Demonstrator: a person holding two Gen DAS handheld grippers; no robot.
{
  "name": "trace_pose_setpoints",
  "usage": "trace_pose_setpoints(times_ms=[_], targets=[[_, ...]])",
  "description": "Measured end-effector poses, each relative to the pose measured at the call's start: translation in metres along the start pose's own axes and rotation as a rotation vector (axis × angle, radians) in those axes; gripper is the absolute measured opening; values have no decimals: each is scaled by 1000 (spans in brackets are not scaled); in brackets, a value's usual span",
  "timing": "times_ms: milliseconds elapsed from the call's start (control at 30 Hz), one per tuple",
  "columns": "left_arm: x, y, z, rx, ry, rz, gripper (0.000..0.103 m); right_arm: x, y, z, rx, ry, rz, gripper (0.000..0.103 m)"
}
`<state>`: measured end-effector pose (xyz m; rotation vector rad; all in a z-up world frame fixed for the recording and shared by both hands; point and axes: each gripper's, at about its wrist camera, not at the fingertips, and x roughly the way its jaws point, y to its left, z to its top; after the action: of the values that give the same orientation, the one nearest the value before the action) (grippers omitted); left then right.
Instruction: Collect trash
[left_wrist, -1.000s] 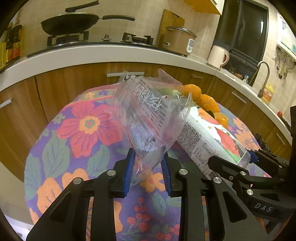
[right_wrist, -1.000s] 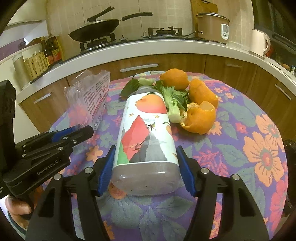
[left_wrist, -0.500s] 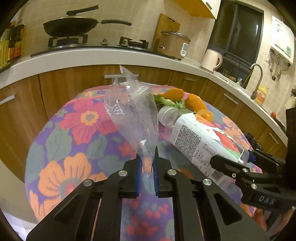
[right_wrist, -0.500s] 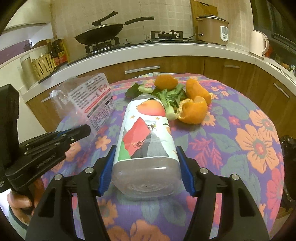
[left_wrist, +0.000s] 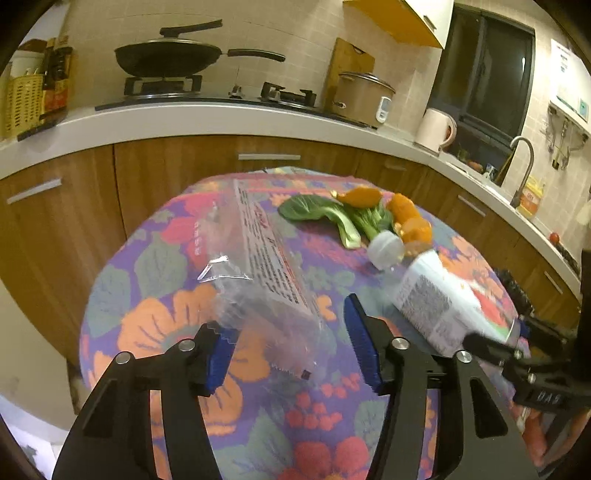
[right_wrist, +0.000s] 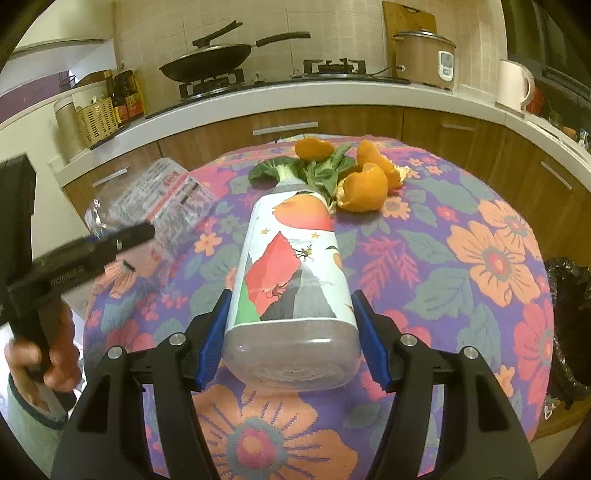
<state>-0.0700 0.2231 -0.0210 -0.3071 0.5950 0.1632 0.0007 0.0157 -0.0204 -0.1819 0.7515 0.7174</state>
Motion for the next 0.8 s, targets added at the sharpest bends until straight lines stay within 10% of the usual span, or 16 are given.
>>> trace_pose_setpoints(times_ms=[167, 367, 500, 800], targets=[[14, 2, 11, -3, 32, -7, 53, 7, -2, 7, 29, 25, 2, 77], [30, -3, 12, -19, 63, 1, 17, 21, -1, 22, 55, 49, -30, 80], [27, -12, 9, 12, 43, 11, 7, 28, -3, 22, 69, 69, -24, 60], [-7, -41, 11, 76, -58, -55, 5, -5, -1, 19, 11, -28, -69, 57]])
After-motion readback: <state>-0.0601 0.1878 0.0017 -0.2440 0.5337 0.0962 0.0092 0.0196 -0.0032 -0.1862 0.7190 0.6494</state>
